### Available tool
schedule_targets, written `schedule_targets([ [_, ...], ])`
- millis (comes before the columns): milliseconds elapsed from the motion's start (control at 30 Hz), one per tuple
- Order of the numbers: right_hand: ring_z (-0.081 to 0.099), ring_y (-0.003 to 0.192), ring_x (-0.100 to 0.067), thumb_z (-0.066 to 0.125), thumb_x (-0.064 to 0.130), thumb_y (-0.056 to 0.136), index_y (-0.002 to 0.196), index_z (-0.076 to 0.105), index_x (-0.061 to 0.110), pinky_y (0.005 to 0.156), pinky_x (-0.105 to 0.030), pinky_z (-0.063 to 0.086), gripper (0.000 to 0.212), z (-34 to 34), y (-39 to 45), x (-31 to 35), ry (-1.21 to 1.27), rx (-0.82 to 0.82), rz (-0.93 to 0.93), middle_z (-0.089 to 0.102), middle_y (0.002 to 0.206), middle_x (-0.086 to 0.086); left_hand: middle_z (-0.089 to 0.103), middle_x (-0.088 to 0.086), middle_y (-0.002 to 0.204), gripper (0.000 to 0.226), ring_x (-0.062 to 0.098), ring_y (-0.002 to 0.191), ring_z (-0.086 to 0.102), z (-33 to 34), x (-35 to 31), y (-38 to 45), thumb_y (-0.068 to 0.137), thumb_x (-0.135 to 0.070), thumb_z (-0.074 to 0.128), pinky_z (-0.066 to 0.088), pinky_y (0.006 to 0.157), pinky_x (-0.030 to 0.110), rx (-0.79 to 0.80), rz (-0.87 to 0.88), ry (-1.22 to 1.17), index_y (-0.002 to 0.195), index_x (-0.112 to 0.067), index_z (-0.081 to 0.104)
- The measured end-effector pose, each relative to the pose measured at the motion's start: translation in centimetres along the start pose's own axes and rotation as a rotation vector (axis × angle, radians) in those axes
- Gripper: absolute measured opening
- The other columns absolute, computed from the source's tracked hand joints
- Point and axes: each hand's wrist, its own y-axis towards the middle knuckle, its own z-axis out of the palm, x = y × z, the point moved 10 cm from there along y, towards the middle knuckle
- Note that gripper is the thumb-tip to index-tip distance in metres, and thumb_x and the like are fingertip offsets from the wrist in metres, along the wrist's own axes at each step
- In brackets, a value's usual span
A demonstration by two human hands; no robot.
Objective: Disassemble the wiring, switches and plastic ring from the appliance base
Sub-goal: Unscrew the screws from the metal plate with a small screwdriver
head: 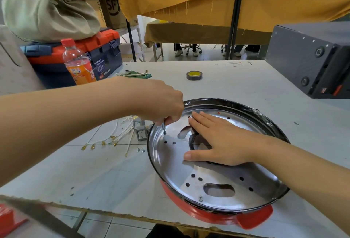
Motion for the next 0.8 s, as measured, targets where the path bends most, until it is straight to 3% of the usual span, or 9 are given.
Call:
schedule_targets([
  [100,-0.018,0.144,-0.008,0.013,0.09,0.057,0.151,-0.009,0.022,0.11,-0.024,-0.009,0.118,0.0,0.0,0.0,0.001,-0.002,-0.003,-0.019,0.157,0.006,0.054,-0.006,0.084,0.016,0.015,0.075,0.054,0.1,-0.1,0.1,0.087,-0.016,0.063,0.032,0.054,0.022,0.072,0.0,-0.061,0.076,-0.027,0.06],
  [233,-0.018,0.143,-0.008,0.012,0.09,0.056,0.151,-0.009,0.022,0.109,-0.023,-0.01,0.118,0.0,0.0,0.0,0.0,-0.002,-0.005,-0.018,0.158,0.006,0.049,-0.014,0.07,0.008,0.005,0.062,0.047,0.2,0.3,0.1,0.089,-0.019,0.063,0.03,0.051,0.015,0.12,-0.04,-0.193,0.092,-0.019,0.071],
  [367,-0.017,0.144,-0.008,0.013,0.09,0.057,0.151,-0.008,0.022,0.111,-0.024,-0.008,0.118,0.0,0.0,0.0,0.0,0.001,-0.006,-0.018,0.158,0.006,0.051,-0.018,0.066,0.012,-0.001,0.06,0.048,0.6,0.9,0.0,0.09,-0.021,0.062,0.031,0.053,0.009,0.14,-0.07,-0.314,0.094,-0.019,0.072],
  [567,-0.016,0.144,-0.009,0.012,0.091,0.055,0.151,-0.007,0.023,0.112,-0.026,-0.007,0.119,0.0,0.0,0.0,-0.01,0.001,-0.009,-0.016,0.158,0.006,0.064,-0.003,0.073,0.015,0.002,0.059,0.052,1.2,1.4,-0.3,0.092,-0.02,0.058,0.033,0.053,0.014,0.19,-0.136,-0.398,0.093,-0.014,0.072],
  [800,-0.015,0.145,-0.011,0.012,0.091,0.054,0.151,-0.006,0.021,0.112,-0.025,-0.007,0.121,0.0,0.1,0.0,-0.006,0.002,-0.01,-0.016,0.159,0.004,0.061,0.0,0.076,0.019,0.006,0.056,0.045,1.0,0.5,-0.2,0.093,-0.024,0.056,0.036,0.045,0.01,0.203,-0.155,-0.288,0.092,-0.01,0.068],
])
